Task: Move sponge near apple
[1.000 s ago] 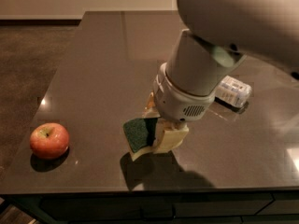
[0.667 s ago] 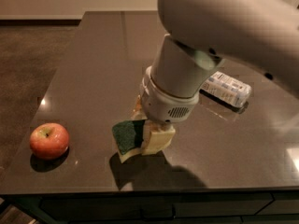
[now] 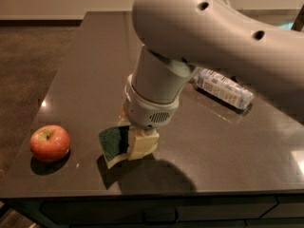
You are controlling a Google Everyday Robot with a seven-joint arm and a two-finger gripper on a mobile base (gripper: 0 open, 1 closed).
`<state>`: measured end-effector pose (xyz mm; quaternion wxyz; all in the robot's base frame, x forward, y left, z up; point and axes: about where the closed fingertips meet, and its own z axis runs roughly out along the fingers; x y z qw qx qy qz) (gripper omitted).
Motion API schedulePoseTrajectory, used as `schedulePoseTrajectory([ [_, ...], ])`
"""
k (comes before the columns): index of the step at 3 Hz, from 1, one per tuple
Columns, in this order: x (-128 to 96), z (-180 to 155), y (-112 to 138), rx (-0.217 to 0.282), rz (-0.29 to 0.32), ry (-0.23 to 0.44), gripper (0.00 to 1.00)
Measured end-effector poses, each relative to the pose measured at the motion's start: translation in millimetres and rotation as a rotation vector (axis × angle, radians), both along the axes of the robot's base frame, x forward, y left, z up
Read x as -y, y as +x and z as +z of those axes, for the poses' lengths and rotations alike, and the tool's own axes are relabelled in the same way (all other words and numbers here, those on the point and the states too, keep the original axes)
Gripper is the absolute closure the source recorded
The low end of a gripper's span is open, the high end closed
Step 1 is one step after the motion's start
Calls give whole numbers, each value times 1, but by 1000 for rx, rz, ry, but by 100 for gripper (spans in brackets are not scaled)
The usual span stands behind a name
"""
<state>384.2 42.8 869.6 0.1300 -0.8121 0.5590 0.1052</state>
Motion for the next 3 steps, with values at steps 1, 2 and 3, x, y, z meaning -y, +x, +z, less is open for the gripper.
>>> schedulePoseTrajectory([
  [1,-14,-6,0,1,27,1,100],
  [2,-24,-11,0,0,45,-3,83],
  [3,-32,-14,2,5,51,-7,59],
])
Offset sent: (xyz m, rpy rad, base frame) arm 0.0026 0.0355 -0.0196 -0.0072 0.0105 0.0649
